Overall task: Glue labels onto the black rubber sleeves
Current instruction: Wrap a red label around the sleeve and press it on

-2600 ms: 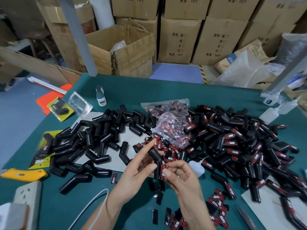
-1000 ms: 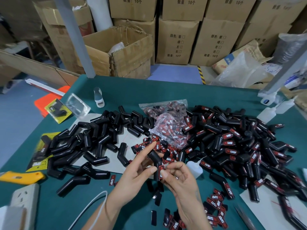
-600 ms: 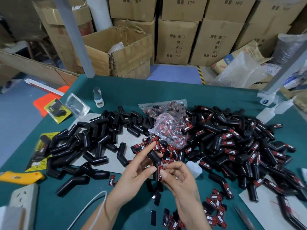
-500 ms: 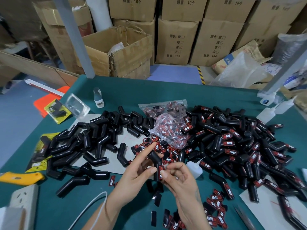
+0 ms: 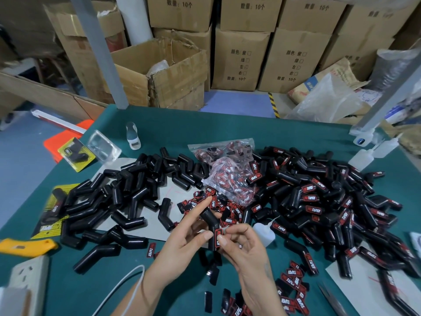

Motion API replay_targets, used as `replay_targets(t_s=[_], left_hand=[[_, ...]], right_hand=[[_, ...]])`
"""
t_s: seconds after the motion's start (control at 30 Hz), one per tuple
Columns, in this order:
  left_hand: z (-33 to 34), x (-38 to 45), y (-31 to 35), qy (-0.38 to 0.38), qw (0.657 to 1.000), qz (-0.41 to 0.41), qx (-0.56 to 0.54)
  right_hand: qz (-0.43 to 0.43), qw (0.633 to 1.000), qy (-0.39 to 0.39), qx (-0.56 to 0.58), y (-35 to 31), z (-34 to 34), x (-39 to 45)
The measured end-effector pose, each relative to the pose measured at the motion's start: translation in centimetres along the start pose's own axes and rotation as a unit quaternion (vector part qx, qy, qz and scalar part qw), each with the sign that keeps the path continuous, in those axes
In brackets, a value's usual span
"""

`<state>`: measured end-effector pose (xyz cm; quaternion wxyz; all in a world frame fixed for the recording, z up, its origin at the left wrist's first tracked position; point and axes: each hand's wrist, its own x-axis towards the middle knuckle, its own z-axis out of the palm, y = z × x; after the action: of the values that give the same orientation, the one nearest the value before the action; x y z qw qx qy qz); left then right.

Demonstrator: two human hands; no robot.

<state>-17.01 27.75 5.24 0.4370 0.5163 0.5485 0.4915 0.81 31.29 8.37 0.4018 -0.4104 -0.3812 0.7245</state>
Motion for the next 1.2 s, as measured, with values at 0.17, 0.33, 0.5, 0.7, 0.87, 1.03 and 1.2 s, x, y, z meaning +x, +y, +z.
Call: replay_targets(t_s=[0.17,0.33,0.5,0.7,0.87,1.03,1.2], left_hand=[[-0.1,0.0,-0.2,-0.001,1.0,-0.004,0.004],[-0.1,0.1,-0.1,0.001,1.0,-0.003,0.004],[0.1,0.0,0.0,-0.002,1.0,-0.004,-0.002],[0.2,0.0,0.3,0.002,1.0,-0.002,-0.014],[0.3,-0.1,0.5,0.002,0.999,-0.001,-0.032],[0.4,-0.1,0.8,0.0,0.999,0.001,-0.036],[0.6,-0.1,0.7,0.012,0.999,-0.001,-0.049]], right_hand=[[-0.003,1.0,0.003,0.0,0.1,0.1,0.0],[-0.005,1.0,0.0,-0.007,0.0,-0.1,0.1],[-0.013,1.0,0.001,-0.022,0.2,-0.1,0.0],[-0.015,1.0,0.003,-0.019,0.3,-0.1,0.0],[-0.018,1.0,0.003,-0.023,0.4,-0.2,0.1],[-0.015,1.0,0.002,-0.027,0.4,-0.2,0.1],[-0.018,0.999,0.002,-0.027,0.4,-0.3,0.1]])
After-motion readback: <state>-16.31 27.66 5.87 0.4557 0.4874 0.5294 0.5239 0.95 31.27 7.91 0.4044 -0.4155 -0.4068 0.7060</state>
